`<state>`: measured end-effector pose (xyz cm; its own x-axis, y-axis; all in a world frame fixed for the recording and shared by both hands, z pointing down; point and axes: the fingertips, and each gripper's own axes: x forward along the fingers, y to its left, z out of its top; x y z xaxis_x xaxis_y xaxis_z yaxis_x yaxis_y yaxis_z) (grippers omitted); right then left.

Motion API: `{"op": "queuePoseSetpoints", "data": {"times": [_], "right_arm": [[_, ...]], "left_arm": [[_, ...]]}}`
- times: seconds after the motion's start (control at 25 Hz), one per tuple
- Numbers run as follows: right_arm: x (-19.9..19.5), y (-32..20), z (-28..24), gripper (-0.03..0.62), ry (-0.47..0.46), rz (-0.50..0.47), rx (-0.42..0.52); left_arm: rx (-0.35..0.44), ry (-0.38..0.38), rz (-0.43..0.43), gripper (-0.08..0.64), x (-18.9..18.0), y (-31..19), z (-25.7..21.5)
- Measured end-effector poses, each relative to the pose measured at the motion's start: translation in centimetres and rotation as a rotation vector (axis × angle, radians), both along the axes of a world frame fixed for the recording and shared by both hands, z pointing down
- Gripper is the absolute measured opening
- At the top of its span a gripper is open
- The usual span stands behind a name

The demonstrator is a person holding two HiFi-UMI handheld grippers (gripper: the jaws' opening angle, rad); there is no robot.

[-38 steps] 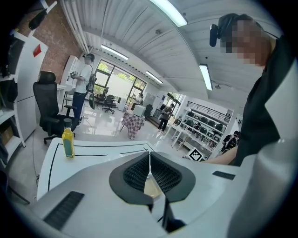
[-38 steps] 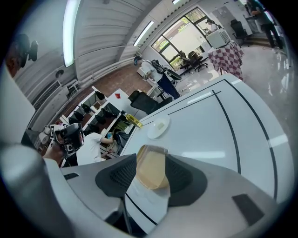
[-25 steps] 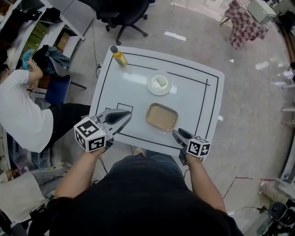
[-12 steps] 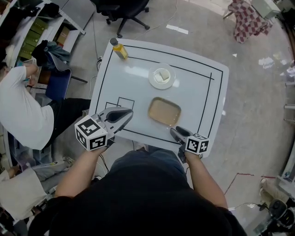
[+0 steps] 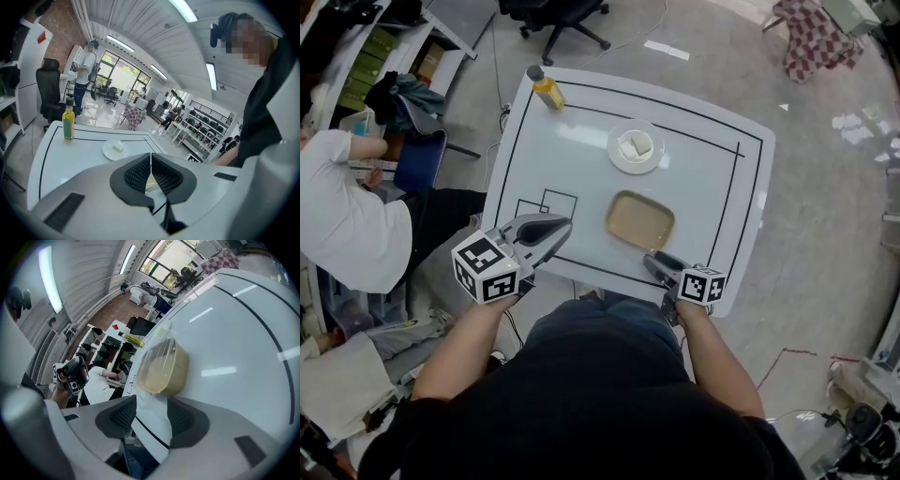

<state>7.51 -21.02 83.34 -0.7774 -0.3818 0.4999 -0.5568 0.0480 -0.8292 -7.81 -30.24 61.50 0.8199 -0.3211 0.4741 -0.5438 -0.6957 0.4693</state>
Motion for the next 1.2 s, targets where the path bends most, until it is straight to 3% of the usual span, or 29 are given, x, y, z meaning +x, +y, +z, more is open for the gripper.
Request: {"op": "queuePoseSetpoints", "data": {"times": [0.36,0.68,1.2], "right_arm": [[-1.1,-0.3,0.7,0.216,-0.097,0.029,-0.060],[-1.5,-0.5,0.9,0.129,-0.121,0.014,-0.064],[-1.3,-0.3,0.3,0.079,-0.139,0.008,-0.067]], "left_arm": [[-0.020,0.004,-0.015,0.026,-0.5,0.0,1.0],[-0.035,0.016,-0.020,0.026,-0.7,0.6,1.7],[-0.036,0.034,-0.016,0.026,0.1,0.9,1.0]]}}
